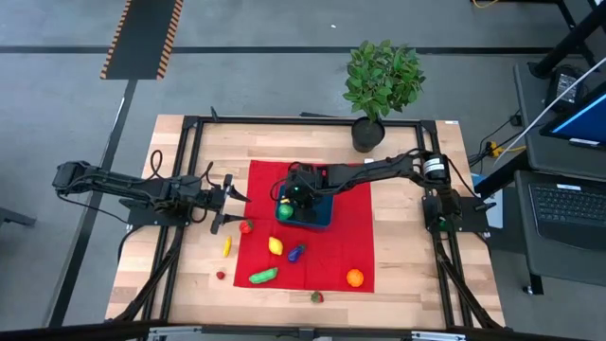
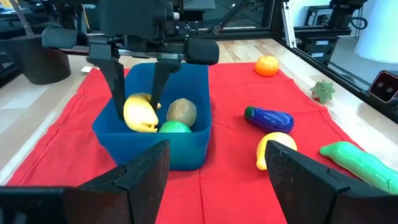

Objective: Pick and placing Produce into tupperware
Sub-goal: Put the yellow banana into the blue bin, then put the left red strawberry into the blue bin

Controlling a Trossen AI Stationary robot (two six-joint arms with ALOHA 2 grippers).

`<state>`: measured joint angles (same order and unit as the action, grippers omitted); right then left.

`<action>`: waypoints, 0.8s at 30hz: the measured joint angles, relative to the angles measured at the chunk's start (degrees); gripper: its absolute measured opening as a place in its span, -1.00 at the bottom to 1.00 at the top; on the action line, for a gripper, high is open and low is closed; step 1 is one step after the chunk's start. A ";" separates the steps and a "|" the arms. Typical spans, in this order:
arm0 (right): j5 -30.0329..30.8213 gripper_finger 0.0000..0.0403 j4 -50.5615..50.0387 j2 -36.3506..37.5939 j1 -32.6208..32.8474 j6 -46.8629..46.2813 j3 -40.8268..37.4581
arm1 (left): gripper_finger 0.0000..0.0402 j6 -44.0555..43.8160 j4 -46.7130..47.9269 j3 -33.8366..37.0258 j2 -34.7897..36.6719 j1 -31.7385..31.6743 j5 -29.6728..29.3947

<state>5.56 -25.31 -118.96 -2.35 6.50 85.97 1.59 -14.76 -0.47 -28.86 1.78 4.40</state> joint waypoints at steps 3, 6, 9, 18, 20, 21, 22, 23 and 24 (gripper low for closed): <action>0.00 0.00 1.23 0.02 0.00 0.00 0.00 | 0.27 0.02 0.00 0.00 0.00 0.00 0.00; 0.00 0.18 1.56 0.04 0.00 -0.02 0.00 | 0.27 0.02 0.07 0.00 0.00 0.00 -0.02; -0.02 0.28 1.42 0.25 0.04 -0.28 0.08 | 0.27 0.02 0.17 0.00 0.00 0.00 -0.02; -0.07 0.32 -4.29 0.85 0.04 -2.39 6.89 | 0.27 0.04 0.17 0.00 0.00 0.01 -0.20; -0.09 0.32 -7.68 0.87 0.04 -3.90 9.07 | 0.27 -0.10 0.17 0.00 0.00 0.00 -0.53; -0.09 0.32 -8.39 0.97 0.04 -4.42 9.49 | 0.27 -0.61 0.17 0.00 0.00 0.00 -0.55; -0.11 0.32 -8.95 1.30 0.07 -4.53 9.55 | 0.27 -1.21 0.17 0.00 0.00 0.02 -0.55; -0.11 0.32 -9.53 1.55 0.21 -4.64 9.30 | 0.27 -1.61 0.17 0.00 0.00 0.00 -0.55; -0.09 0.32 -9.43 1.66 0.36 -4.72 9.02 | 0.27 -2.30 0.17 0.00 0.02 0.00 -0.55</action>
<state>5.48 -34.74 -117.30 -1.99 1.78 95.00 -0.71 -14.59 -0.47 -28.84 1.78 3.86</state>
